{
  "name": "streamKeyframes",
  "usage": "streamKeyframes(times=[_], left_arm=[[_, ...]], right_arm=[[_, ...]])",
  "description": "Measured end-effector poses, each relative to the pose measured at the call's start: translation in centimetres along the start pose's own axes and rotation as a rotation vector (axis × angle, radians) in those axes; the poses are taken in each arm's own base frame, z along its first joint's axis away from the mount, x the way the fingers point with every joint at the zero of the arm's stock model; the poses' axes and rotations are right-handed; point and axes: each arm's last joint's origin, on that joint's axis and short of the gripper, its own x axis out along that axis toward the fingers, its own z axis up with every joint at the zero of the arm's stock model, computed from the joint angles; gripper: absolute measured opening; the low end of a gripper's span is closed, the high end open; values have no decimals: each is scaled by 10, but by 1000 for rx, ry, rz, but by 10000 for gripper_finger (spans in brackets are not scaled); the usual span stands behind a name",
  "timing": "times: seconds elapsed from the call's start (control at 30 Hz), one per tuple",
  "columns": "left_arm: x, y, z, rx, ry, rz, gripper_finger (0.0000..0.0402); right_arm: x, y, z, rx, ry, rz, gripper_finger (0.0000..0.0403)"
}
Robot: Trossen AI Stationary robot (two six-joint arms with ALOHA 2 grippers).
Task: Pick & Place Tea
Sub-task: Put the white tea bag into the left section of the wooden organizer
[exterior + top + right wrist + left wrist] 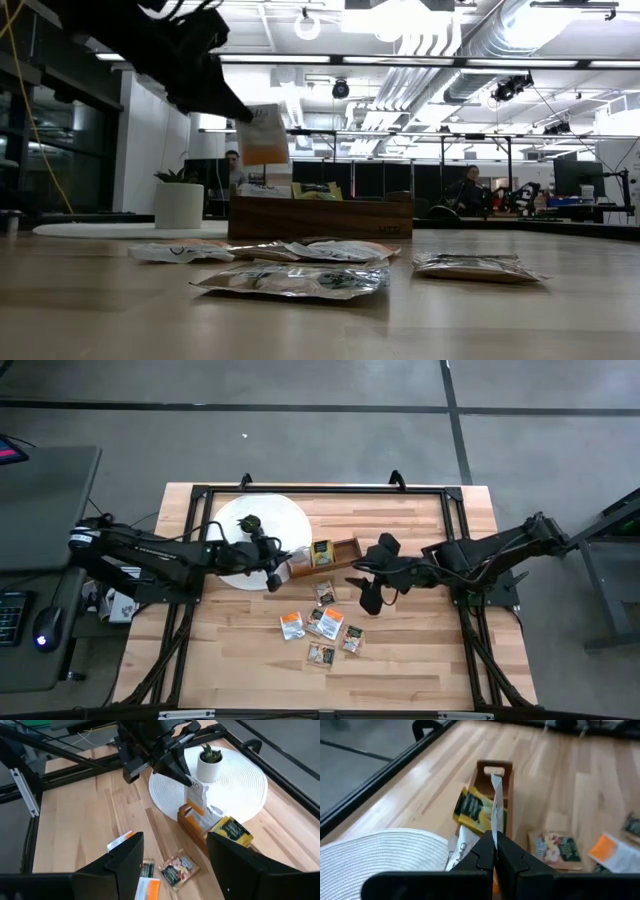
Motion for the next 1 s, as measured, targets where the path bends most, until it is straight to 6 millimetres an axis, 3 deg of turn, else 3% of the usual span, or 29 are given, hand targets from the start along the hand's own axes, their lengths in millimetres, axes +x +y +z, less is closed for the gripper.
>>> streamKeyframes(times=[0.57, 1.0], left_arm=[[43, -7, -5, 76, 129, 1, 0], [42, -4, -17, 87, 256, 63, 0]], right_arm=[[0, 0, 0, -1, 2, -3, 213], [0, 0, 0, 4, 4, 1, 212]])
